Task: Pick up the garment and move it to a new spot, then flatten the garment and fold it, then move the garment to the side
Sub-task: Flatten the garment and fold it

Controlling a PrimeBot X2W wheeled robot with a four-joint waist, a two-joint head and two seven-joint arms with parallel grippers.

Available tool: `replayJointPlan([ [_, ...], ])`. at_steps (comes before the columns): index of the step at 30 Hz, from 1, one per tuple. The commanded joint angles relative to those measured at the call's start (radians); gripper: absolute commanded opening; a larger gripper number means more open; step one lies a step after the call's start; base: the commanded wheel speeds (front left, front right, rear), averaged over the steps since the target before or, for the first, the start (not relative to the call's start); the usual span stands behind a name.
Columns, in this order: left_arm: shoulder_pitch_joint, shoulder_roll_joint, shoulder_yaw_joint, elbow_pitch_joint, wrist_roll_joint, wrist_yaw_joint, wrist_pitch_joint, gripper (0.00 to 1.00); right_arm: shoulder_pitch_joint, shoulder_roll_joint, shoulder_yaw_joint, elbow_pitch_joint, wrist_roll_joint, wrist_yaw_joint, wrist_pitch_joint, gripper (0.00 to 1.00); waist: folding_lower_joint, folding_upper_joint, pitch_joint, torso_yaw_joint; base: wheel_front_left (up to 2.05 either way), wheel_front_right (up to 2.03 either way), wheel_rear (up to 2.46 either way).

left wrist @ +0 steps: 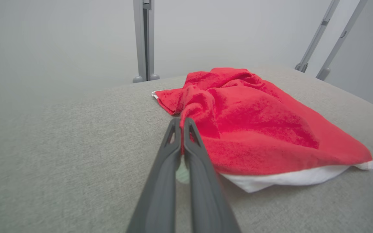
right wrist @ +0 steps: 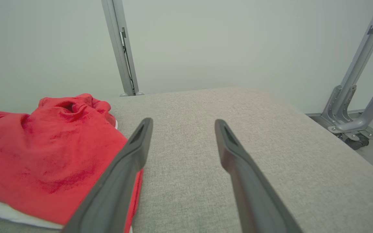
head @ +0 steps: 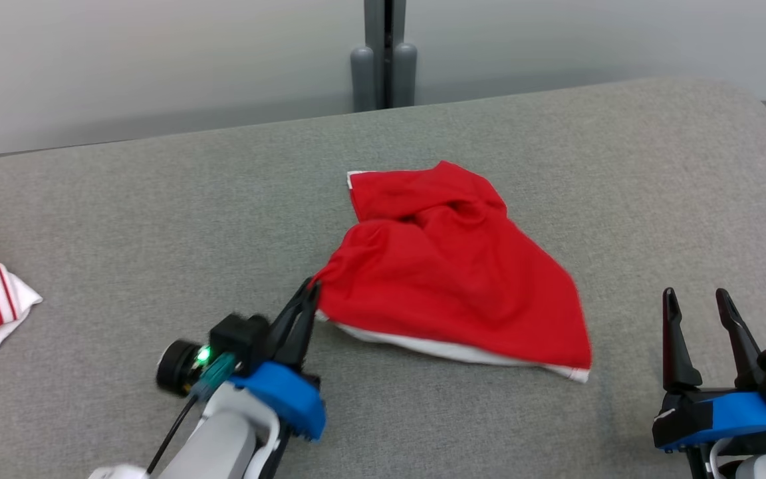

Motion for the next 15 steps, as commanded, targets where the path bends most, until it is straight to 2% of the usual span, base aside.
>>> replayJointPlan([
  [1,0.030,0.016,0.015,-0.031,0.004,0.013,-0.005,0.00,0.012,-0.001,-0.004,0.001,0.003,0.000,-0.008,1.00,-0.0001,0.0000,-0.005,0.007,0.00,0.00,0.00],
  [4,0.132,0.074,0.033,-0.121,0.013,0.059,0.004,0.00,0.022,-0.001,-0.008,0.006,0.008,0.000,-0.007,1.00,-0.0001,0.0000,-0.015,0.023,0.00,0.00,0.00],
  [7,0.202,0.130,0.031,-0.197,0.029,0.106,0.062,0.00,0.023,0.000,-0.003,0.010,0.012,0.000,-0.010,1.00,-0.0001,0.0000,-0.016,0.030,0.00,0.00,0.00],
  [11,0.236,0.161,0.031,-0.262,0.013,0.122,0.135,0.00,0.011,-0.001,0.007,0.013,0.016,0.000,-0.014,1.00,-0.0001,0.0000,-0.005,0.027,0.00,0.00,0.00],
  [15,0.179,0.143,0.028,-0.244,0.008,0.119,0.169,0.00,-0.006,-0.001,0.014,0.014,0.013,0.000,-0.017,1.00,-0.0001,0.0000,0.012,0.010,0.00,0.00,0.00],
])
